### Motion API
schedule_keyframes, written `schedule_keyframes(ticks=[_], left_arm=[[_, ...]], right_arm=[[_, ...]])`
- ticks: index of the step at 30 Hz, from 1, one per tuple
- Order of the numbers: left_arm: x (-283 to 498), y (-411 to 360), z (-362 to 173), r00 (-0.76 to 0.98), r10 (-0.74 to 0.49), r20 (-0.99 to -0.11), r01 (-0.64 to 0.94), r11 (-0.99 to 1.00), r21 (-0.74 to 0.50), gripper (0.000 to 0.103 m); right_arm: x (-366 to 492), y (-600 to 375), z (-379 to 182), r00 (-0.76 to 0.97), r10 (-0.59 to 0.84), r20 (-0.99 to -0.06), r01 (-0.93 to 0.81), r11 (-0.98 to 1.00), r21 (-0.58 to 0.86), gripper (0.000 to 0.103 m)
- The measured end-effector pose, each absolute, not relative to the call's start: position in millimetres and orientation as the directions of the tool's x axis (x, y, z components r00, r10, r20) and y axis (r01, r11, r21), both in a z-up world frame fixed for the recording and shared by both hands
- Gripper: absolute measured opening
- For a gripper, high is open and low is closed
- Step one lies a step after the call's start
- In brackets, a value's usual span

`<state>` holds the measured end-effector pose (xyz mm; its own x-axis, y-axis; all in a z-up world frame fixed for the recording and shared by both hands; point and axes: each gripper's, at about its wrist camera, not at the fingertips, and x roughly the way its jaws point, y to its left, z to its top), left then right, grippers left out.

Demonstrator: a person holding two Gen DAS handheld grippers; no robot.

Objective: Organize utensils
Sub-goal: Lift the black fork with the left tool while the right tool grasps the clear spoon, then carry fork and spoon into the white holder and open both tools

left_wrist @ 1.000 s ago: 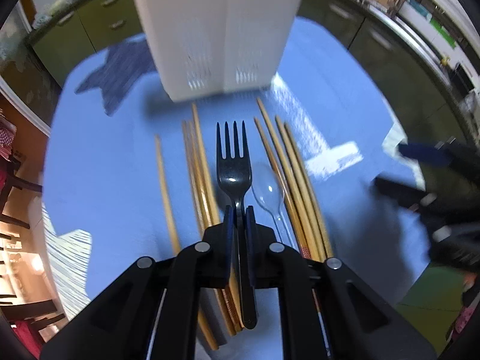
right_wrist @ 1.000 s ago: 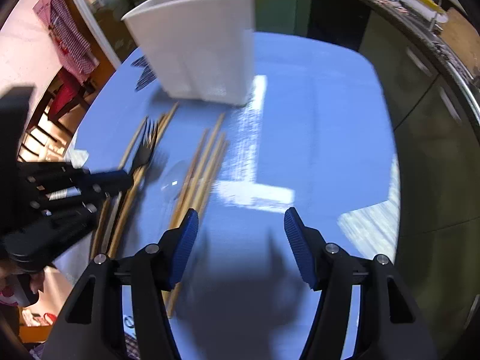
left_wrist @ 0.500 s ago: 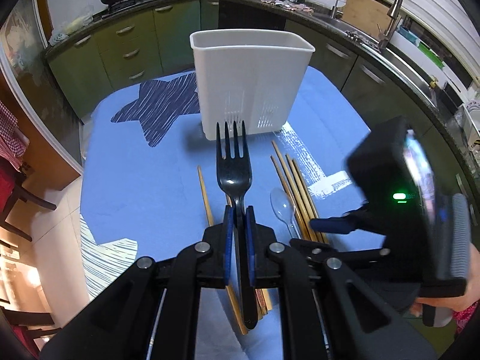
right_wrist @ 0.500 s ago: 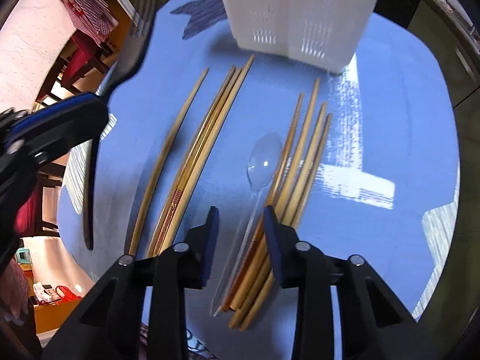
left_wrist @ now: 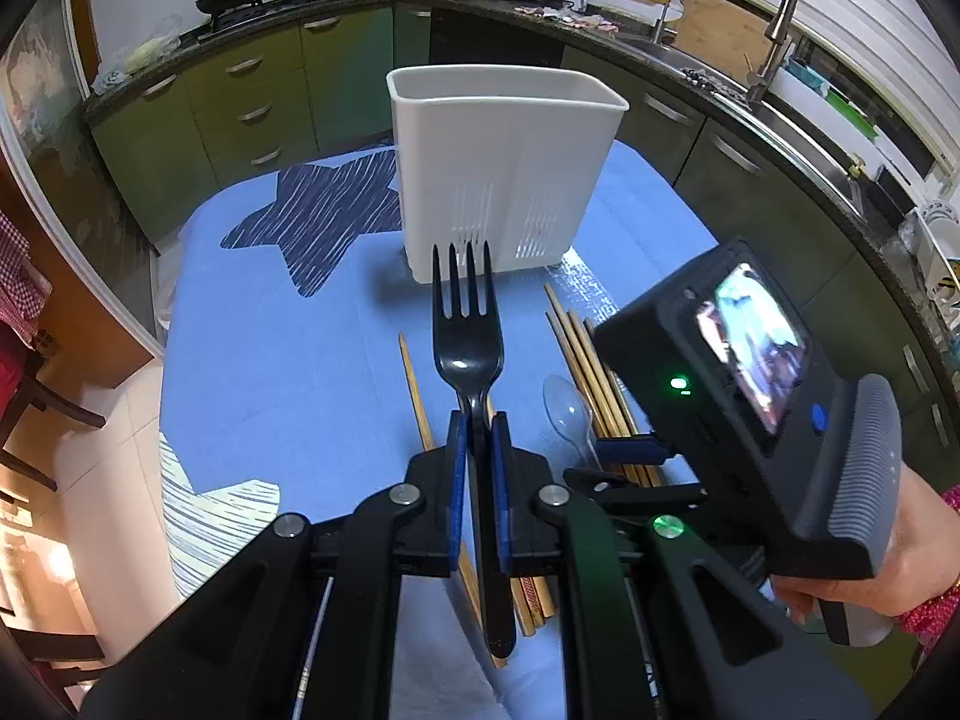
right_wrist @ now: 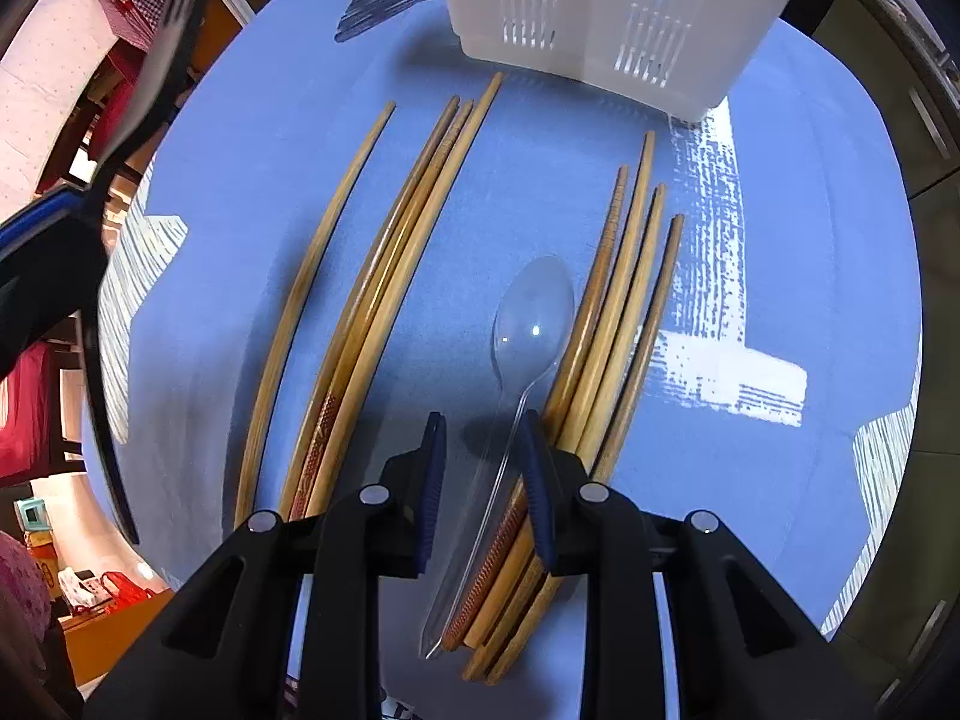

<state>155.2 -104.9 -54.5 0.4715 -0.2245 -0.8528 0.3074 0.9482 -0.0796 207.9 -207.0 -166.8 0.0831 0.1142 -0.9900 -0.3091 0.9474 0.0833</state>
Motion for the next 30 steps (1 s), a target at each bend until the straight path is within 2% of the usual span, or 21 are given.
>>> schedule_keyframes(ticks=[6, 8, 17, 24, 30], left_arm=[[155.5, -106.6, -51.9, 0.476, -0.232, -0.848, 0.319, 0.944, -0.079, 0.008], [155.6, -107.8, -49.9, 0.481, -0.235, -0.845, 0.323, 0.943, -0.078, 0.008], [156.7, -107.6, -33.7, 0.511, -0.241, -0.825, 0.325, 0.943, -0.074, 0.008], [169.1, -106.4, 2.8, 0.565, -0.270, -0.780, 0.326, 0.941, -0.089, 0.008], [196.9, -111.3, 45.4, 0.643, -0.298, -0.705, 0.322, 0.941, -0.105, 0.008]], right_arm=[[204.6, -194.9, -170.6, 0.114, 0.069, -0.991, -0.329, 0.944, 0.028, 0.022], [200.8, -189.8, -170.4, 0.127, 0.074, -0.989, -0.330, 0.944, 0.028, 0.012], [189.6, -201.1, -163.1, 0.167, 0.193, -0.967, -0.324, 0.937, 0.131, 0.010], [183.1, -223.3, -102.2, 0.340, 0.325, -0.882, -0.337, 0.918, 0.209, 0.009], [178.1, -256.5, -24.2, 0.536, 0.385, -0.752, -0.343, 0.912, 0.223, 0.009]])
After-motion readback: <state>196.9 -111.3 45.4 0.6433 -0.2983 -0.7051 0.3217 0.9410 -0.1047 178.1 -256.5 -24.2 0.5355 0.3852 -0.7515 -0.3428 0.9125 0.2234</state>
